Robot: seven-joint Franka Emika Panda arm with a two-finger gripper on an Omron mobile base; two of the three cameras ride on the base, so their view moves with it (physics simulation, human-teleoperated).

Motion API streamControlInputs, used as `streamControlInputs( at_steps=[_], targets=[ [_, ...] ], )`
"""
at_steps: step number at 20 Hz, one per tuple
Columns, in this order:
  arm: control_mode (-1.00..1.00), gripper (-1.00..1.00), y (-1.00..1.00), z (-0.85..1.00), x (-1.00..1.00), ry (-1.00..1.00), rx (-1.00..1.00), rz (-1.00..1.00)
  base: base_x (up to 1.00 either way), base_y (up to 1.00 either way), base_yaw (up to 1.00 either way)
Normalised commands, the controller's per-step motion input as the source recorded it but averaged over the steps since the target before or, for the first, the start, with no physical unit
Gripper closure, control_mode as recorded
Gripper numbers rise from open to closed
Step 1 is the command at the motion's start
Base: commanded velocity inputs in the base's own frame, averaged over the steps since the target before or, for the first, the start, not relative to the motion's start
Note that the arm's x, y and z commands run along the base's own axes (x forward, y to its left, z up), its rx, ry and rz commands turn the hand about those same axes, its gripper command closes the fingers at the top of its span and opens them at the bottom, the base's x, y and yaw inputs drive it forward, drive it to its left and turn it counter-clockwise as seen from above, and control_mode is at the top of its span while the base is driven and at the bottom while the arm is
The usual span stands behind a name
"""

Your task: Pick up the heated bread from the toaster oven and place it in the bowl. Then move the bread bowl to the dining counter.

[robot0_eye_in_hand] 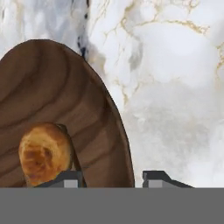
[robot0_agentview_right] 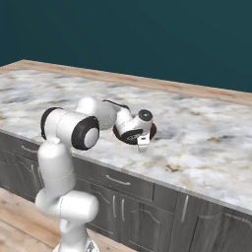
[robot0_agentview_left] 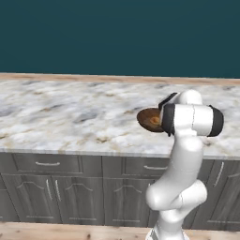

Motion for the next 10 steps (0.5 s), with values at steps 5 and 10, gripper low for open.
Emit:
streamControlInputs(
  at_steps=[5, 10],
  targets=[
    [-1.0, -1.0, -0.07, 0.82, -0.69, 0.01, 0.0, 0.0, 0.0, 0.0, 0.0],
    [-1.0, -1.0, -0.12, 1.0, -0.93, -0.05, 0.0, 0.0, 0.0, 0.0, 0.0]
  ],
)
